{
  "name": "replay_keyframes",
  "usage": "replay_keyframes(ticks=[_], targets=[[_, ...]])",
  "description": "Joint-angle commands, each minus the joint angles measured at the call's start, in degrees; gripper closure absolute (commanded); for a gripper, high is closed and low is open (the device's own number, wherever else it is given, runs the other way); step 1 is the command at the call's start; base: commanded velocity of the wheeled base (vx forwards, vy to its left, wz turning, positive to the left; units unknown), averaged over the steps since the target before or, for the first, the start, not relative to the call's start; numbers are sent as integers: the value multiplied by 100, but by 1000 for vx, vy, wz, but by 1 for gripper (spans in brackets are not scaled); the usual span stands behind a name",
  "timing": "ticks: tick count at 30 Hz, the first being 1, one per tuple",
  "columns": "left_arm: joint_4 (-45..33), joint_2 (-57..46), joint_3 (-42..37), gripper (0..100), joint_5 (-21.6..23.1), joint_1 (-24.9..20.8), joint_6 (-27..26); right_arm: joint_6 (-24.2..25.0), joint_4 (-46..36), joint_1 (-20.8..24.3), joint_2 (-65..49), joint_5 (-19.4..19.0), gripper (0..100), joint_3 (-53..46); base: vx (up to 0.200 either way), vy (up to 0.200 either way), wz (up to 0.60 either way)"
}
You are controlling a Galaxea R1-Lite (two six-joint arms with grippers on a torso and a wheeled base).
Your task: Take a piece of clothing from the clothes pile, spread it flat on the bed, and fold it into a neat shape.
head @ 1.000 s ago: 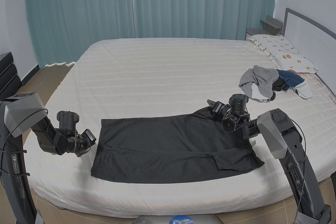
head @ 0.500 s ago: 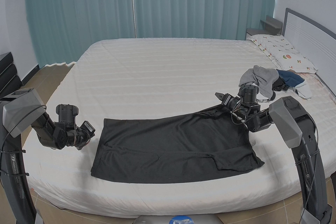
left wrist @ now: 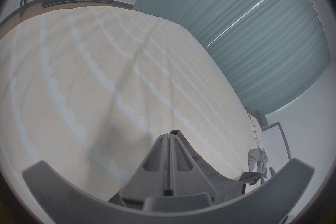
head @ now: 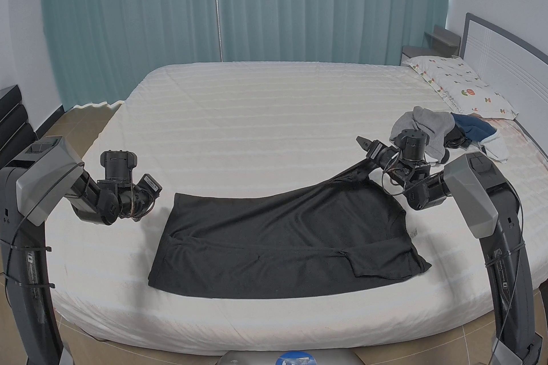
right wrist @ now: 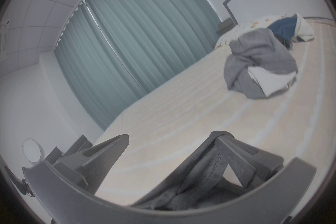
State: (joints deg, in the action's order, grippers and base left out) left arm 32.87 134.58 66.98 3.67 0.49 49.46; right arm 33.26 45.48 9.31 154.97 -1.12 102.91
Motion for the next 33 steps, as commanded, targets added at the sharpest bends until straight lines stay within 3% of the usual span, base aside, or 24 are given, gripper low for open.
replay_keyframes(ticks=[1, 2, 3, 6, 15, 16, 24, 28, 33], targets=[[-395, 710, 817, 100, -77, -242, -455, 23, 84, 62, -37, 112, 0, -333, 0, 0, 0], [-395, 710, 817, 100, -77, -242, -455, 23, 84, 62, -37, 112, 0, -333, 0, 0, 0], [-386, 868, 984, 100, -77, -295, -569, 23, 145, 97, -186, -204, 0, -746, 0, 0, 0], [-430, 1123, 1371, 100, -94, -392, -551, 23, 171, 132, -133, -292, 0, -694, 0, 0, 0], [-395, 1316, 1714, 100, -86, -506, -428, 23, 136, 282, 429, 68, 0, 62, 0, 0, 0], [-386, 1325, 1714, 0, -86, -506, -428, 23, 127, 282, 438, 68, 0, 53, 0, 0, 0], [-26, 1325, 1705, 0, -103, -488, -208, 23, 215, 405, 324, 86, 0, -122, 0, 0, 0], [141, 1281, 1635, 0, -244, -427, -191, 23, 207, 334, -459, -37, 0, -1133, 0, 0, 0], [150, 1334, 1626, 0, -244, -462, -235, 23, 215, 185, -889, -266, 0, -1564, 0, 0, 0]])
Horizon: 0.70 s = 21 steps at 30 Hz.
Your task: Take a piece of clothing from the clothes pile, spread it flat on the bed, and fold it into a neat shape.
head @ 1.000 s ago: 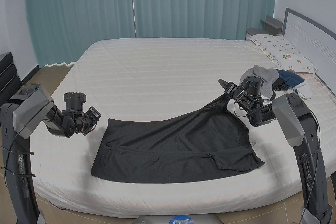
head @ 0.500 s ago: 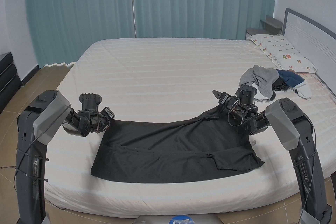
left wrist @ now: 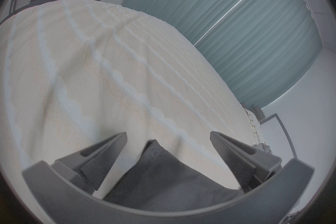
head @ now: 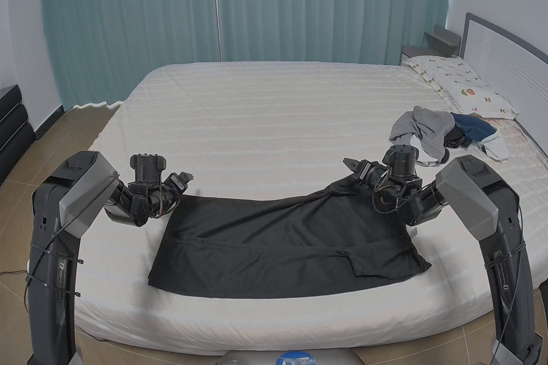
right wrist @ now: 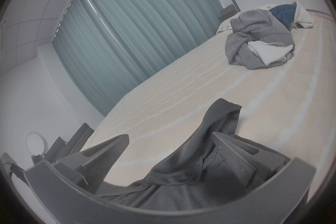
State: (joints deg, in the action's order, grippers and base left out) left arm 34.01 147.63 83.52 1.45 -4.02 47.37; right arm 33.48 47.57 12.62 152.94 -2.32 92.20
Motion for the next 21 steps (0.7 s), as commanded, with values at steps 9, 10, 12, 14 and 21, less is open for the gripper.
replay_keyframes(ticks=[9, 10, 12, 14, 21], targets=[[18, 231, 59, 100, -13, -55, -220, 10, -11, -269, -915, -348, 0, -791, 0, 0, 0], [27, 240, 59, 100, -22, -55, -237, 10, 7, -277, -933, -392, 0, -835, 0, 0, 0], [44, 240, 59, 100, -31, -55, -237, 10, -2, -295, -933, -392, 0, -835, 0, 0, 0], [62, 240, 77, 100, -92, -37, -237, 10, -46, -392, -933, -401, 0, -791, 0, 0, 0], [563, 266, 86, 100, -752, -2, -158, 10, -116, -682, -836, -665, 0, -844, 0, 0, 0]])
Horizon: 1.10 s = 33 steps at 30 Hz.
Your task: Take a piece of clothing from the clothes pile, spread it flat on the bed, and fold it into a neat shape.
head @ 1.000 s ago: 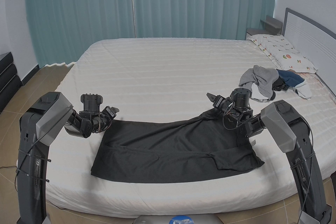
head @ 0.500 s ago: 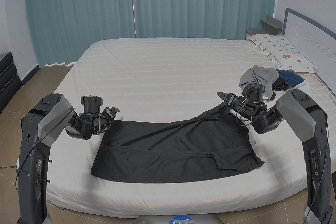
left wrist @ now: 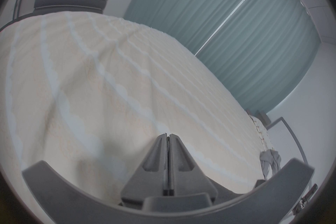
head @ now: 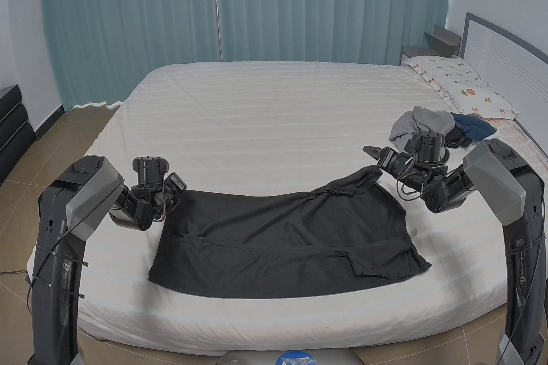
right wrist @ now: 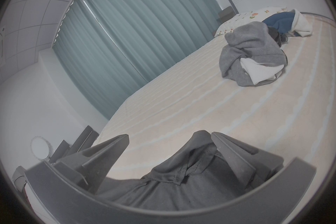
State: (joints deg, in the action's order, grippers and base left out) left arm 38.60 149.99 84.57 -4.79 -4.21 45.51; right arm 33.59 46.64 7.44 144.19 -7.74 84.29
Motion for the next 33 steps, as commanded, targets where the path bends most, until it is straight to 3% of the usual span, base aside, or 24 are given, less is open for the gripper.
replay_keyframes(ticks=[1, 11, 33], targets=[[139, 30, -28, 100, -206, 16, 64, -1, -59, -216, 48, -193, 0, -61, 0, 0, 0], [157, 92, 25, 100, -690, 87, 187, -63, -322, -339, 575, -386, 0, 123, 0, 0, 0], [148, 188, 42, 100, -743, 148, 187, -27, -331, -515, 1375, -368, 0, 932, 0, 0, 0]])
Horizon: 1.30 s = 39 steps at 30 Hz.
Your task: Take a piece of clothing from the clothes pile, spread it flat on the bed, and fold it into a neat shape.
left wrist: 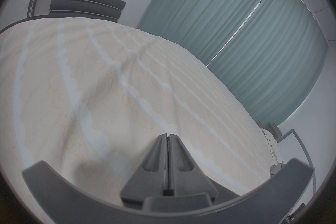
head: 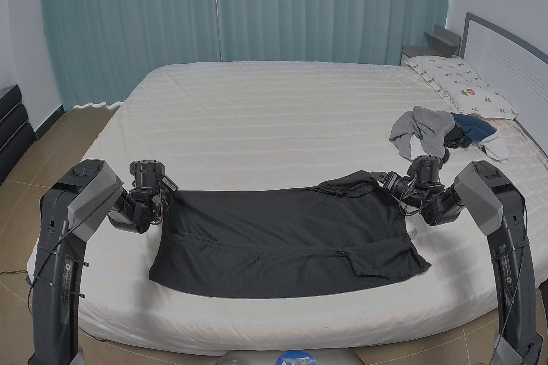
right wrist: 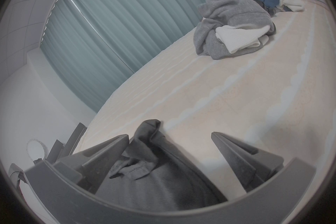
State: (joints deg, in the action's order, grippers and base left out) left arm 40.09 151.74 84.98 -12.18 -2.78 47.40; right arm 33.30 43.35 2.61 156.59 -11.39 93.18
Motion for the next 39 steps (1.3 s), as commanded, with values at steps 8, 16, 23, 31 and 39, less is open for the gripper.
replay_keyframes(ticks=[8, 16, 23, 31, 39], targets=[[-10, 14, 1, 100, 5, 5, -2, 27, 16, -41, 144, -4, 100, 24, 0, 0, 0], [-28, 14, 1, 100, 5, 5, -2, 299, -2, -41, 38, -4, 100, -46, 0, 0, 0], [-37, 14, 1, 100, 5, -3, 6, 299, 7, -85, -76, -13, 100, -204, 0, 0, 0], [-37, 14, -8, 100, 14, 5, 6, 238, 7, -85, -120, -74, 0, -362, 0, 0, 0], [-37, 14, 1, 100, 14, 5, 6, 88, 42, -24, -41, -83, 0, -503, 0, 0, 0]])
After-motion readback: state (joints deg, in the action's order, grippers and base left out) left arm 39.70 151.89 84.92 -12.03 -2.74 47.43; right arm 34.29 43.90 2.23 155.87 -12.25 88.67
